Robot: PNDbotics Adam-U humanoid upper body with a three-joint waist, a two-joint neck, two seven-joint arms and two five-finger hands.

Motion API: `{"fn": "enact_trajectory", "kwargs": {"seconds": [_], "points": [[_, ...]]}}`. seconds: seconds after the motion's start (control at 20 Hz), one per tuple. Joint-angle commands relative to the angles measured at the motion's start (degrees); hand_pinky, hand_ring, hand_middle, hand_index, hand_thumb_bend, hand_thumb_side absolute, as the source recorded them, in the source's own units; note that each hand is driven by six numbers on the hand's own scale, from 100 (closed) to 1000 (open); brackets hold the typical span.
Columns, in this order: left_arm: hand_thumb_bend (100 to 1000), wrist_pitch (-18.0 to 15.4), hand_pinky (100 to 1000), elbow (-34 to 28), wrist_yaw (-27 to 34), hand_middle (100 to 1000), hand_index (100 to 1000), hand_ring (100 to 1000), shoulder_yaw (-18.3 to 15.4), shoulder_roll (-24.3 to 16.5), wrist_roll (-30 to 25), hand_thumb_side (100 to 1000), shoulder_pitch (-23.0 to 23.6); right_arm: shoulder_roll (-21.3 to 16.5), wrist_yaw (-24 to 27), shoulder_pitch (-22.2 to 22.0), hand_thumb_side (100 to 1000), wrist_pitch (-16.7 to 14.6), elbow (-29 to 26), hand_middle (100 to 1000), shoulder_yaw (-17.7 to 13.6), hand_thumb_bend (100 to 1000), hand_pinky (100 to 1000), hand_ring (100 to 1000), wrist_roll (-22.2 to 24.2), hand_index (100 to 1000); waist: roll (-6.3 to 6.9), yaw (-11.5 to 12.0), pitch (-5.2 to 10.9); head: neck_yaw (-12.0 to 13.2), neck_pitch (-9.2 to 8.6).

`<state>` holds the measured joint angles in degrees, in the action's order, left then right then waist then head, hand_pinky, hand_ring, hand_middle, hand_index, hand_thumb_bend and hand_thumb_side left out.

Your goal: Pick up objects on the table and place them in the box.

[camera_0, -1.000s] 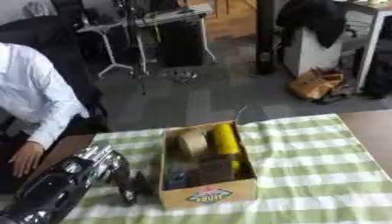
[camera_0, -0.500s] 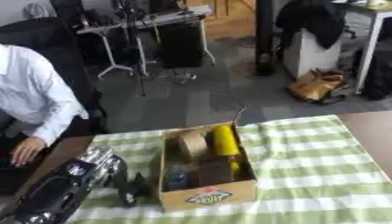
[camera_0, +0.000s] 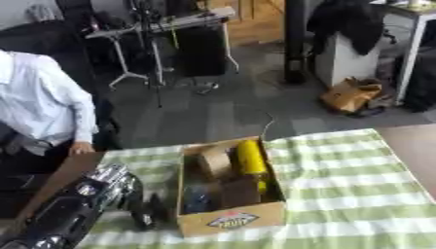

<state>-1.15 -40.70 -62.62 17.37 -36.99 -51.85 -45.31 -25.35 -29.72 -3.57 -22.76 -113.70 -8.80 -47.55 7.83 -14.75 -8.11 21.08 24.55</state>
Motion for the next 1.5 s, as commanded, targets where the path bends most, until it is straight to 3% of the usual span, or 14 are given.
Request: {"fn": "enact_trajectory", "kwargs": {"seconds": [0.05, 0.35, 0.6, 0.9, 1.3, 1.5], "points": [[597, 0.5, 652, 0.9, 0.4, 876, 940, 773, -0.5, 0.0, -0.1, 856, -0.5, -0.5, -0.4, 0.4, 1000, -4.1, -0.9, 915, -0.1, 100, 906, 1000, -4.4, 886, -0.34, -0.1, 0.4, 0.2, -0.59], [515, 0.4, 621, 0.9, 0.4, 760, 834, 731, -1.0, 0.6, -0.1, 837, -0.9, -0.3, -0.4, 0.4, 1000, -4.1, -0.9, 915, -0.2, 100, 907, 1000, -4.4, 886, -0.32, -0.3, 0.27, 0.3, -0.64], [366, 0.3, 526, 1.1, 0.0, 625, 714, 632, -1.1, 0.9, -0.1, 813, -1.0, -0.3, -0.1, 0.6, 1000, -4.2, -0.9, 913, -0.3, 100, 907, 1000, -4.4, 884, -0.37, -0.5, 0.23, 0.4, -0.84], [338, -0.1, 406, 1.2, -0.1, 493, 605, 516, -1.4, 1.1, -0.1, 757, -1.1, -0.2, 0.0, 0.5, 1000, -4.3, -0.9, 912, -0.4, 100, 907, 1000, -4.4, 882, -0.46, -0.6, 0.2, 0.5, -0.79], [253, 0.0, 363, -0.1, 0.1, 424, 542, 471, -1.4, 1.0, -0.1, 726, -1.3, -0.5, 0.3, 0.6, 1000, -4.4, -0.9, 912, -0.4, 100, 908, 1000, -4.4, 882, -0.47, -0.3, 0.35, 0.6, -0.76], [251, -0.2, 347, -1.5, -0.5, 416, 547, 460, -1.2, 0.7, -0.1, 708, -1.4, -0.5, 0.3, 0.6, 1000, -4.4, -0.9, 912, -0.4, 100, 908, 1000, -4.4, 882, -0.43, -0.3, 0.37, 0.6, -0.71]]}}
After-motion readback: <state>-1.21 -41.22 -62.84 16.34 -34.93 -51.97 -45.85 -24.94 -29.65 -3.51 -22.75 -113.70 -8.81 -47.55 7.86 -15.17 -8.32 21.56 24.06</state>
